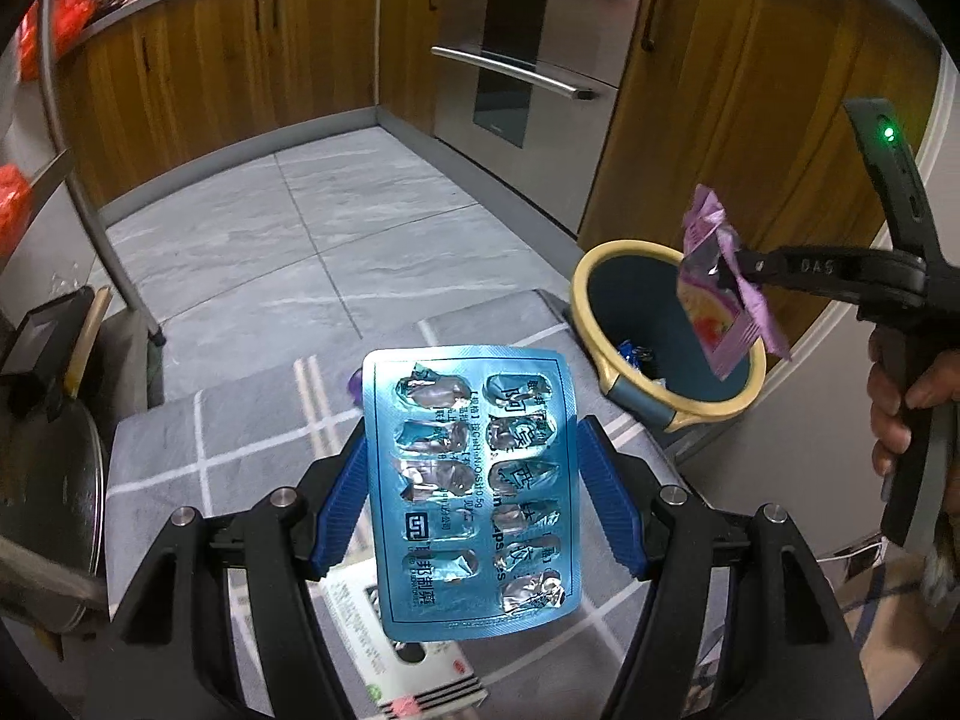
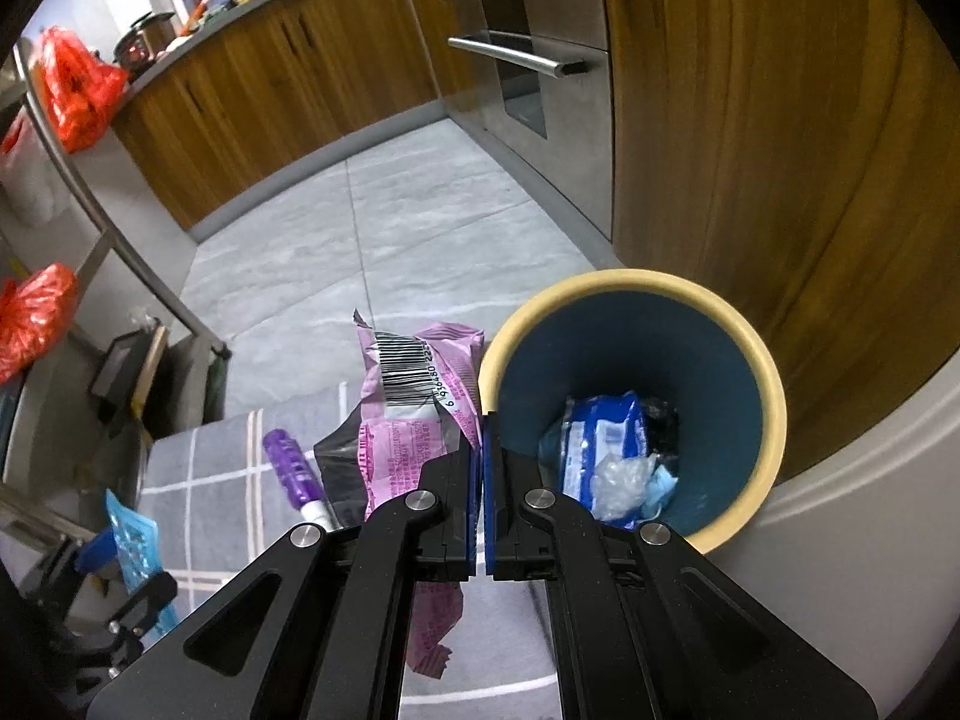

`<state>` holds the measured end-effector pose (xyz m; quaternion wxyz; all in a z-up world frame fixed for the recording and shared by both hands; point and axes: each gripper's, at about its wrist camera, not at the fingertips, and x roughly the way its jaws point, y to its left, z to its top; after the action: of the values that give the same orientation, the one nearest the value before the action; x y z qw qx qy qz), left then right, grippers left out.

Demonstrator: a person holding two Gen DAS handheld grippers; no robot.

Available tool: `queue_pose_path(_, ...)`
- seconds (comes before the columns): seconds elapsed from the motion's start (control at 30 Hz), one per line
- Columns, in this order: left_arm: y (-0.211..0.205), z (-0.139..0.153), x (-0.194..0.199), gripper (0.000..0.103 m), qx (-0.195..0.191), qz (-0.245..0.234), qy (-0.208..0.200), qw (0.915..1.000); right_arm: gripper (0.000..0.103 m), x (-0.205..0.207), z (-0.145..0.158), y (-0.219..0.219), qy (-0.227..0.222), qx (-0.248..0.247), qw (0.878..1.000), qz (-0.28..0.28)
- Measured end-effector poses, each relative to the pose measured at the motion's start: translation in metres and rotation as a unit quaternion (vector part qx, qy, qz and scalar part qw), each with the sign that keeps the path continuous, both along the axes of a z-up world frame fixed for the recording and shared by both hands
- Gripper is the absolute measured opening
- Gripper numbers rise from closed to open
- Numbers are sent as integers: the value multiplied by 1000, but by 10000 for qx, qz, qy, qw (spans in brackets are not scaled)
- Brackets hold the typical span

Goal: Collect trash
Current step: 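Carry the pink wrapper over the bin with the right tool while the left tool carries the blue blister pack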

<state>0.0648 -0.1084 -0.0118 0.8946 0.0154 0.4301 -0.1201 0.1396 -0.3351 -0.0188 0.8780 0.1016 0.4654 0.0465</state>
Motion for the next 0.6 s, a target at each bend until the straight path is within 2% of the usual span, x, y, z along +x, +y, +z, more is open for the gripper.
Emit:
queue_pose_path(0.2, -35, -3, 33, 66, -19, -309, 45, 9995, 3, 13, -10, -16, 167, 45, 9997, -148)
queue_pose_path(0.27, -46, -4, 43, 66, -5, -432, 38, 9991, 3, 17, -11, -18, 138, -98, 9997, -177)
queue_pose_path(0.33, -56, -5, 53, 66, 27, -553, 35, 9985, 3, 24, -13, -19, 65, -520, 9985, -184)
queue_pose_path(0.43, -70, -8, 67, 66, 91, -722, 20, 9973, 3, 32, -20, -22, 77, -812, 9963, -266)
queue_pose_path(0.6, -85, -17, 85, 66, 58, -917, 33, 9958, 3, 42, -34, -32, 186, -945, 9948, -328)
